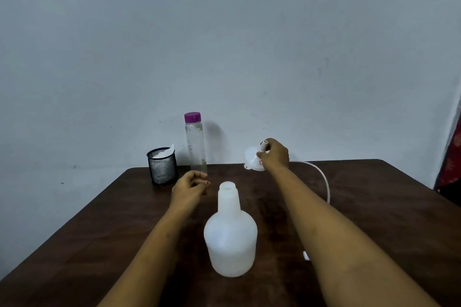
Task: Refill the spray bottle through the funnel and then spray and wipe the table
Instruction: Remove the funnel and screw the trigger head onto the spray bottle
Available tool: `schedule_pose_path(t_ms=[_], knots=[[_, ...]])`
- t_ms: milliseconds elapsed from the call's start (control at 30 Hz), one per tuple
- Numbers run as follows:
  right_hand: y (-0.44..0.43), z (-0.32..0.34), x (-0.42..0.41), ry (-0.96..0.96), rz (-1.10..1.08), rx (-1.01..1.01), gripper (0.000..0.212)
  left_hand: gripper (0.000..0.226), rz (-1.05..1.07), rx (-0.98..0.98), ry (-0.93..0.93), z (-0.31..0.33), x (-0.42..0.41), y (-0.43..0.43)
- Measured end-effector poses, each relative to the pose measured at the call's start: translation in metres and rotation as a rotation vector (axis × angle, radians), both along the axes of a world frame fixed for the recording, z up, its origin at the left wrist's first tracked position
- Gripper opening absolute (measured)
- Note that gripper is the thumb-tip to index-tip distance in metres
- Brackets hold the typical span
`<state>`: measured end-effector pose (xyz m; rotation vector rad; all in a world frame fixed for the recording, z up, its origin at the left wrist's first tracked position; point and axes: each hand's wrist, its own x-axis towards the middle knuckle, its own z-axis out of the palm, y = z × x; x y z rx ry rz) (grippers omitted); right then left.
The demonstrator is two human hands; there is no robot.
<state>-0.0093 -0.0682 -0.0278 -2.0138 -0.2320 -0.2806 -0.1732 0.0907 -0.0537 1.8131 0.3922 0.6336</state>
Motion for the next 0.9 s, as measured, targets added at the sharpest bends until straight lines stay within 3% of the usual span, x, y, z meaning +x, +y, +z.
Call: schedule_pose_path(t_ms=[167, 433, 733, 900], knots=[[0.025, -0.014, 0.036, 0.025, 0.059, -0.05, 0.032, 0.012, -0.013, 0.015, 0.034, -0.005, 0.032, 0.012], [0.053, -0.042, 0.065, -0.018, 0.079, -0.359, 0.036, 0.019, -0.054, 0.021, 0.053, -0.022, 0.061, 0.024], [0.051, -0.039, 0.055, 0.06, 0.096, -0.297, 0.054, 0.018, -0.068, -0.028, 0.036, -0.029, 0.055, 0.025], [0.027, -0.016, 0.031, 0.045, 0.143, -0.147, 0.043, 0.013, -0.082, -0.091, 0.029, -0.025, 0.034, 0.017]])
